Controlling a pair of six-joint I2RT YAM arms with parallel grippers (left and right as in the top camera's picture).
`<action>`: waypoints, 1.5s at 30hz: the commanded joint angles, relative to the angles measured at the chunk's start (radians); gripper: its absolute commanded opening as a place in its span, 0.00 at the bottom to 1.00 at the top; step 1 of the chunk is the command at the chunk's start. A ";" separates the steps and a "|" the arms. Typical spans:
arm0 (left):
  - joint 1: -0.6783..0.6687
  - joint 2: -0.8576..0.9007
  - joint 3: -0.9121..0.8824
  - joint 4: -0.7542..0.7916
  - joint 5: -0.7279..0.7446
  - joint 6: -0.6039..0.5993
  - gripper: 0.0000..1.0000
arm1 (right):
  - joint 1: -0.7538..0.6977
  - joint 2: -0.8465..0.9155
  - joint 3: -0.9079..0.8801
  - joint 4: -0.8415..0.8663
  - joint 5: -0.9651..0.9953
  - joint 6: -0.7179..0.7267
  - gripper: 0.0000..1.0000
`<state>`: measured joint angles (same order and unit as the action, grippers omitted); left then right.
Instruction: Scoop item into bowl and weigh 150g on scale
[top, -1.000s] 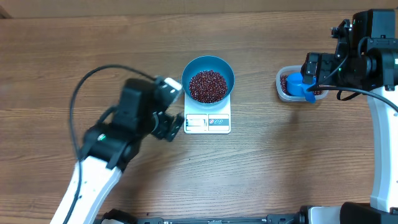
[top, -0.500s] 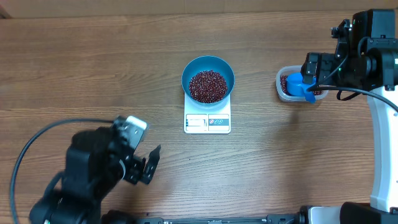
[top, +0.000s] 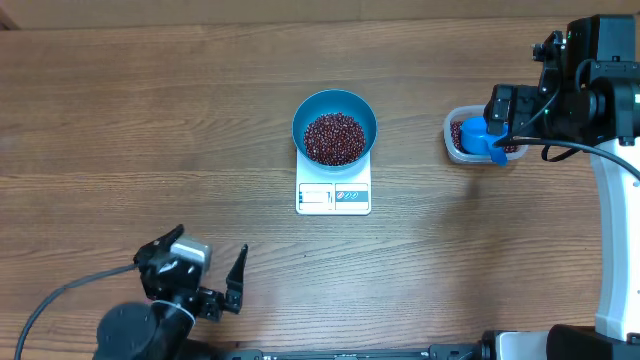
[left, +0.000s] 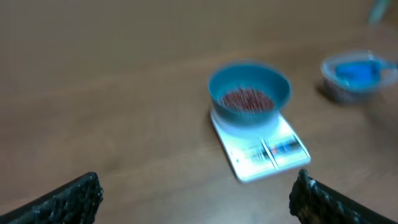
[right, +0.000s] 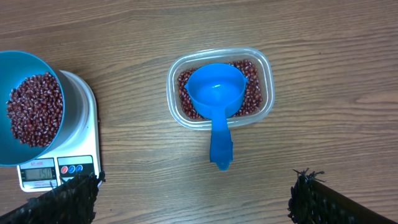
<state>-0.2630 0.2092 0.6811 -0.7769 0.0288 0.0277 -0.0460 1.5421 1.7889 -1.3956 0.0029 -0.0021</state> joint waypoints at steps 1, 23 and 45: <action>0.020 -0.097 -0.092 0.085 -0.074 -0.046 1.00 | -0.006 -0.006 0.018 0.005 -0.008 -0.006 1.00; 0.135 -0.206 -0.642 1.020 -0.219 -0.084 0.99 | -0.006 -0.006 0.018 0.005 -0.008 -0.006 1.00; 0.289 -0.206 -0.676 0.703 -0.105 -0.032 1.00 | -0.006 -0.006 0.018 0.005 -0.008 -0.006 1.00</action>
<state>0.0200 0.0132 0.0086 -0.0711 -0.1001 -0.0490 -0.0460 1.5421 1.7889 -1.3941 0.0029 -0.0040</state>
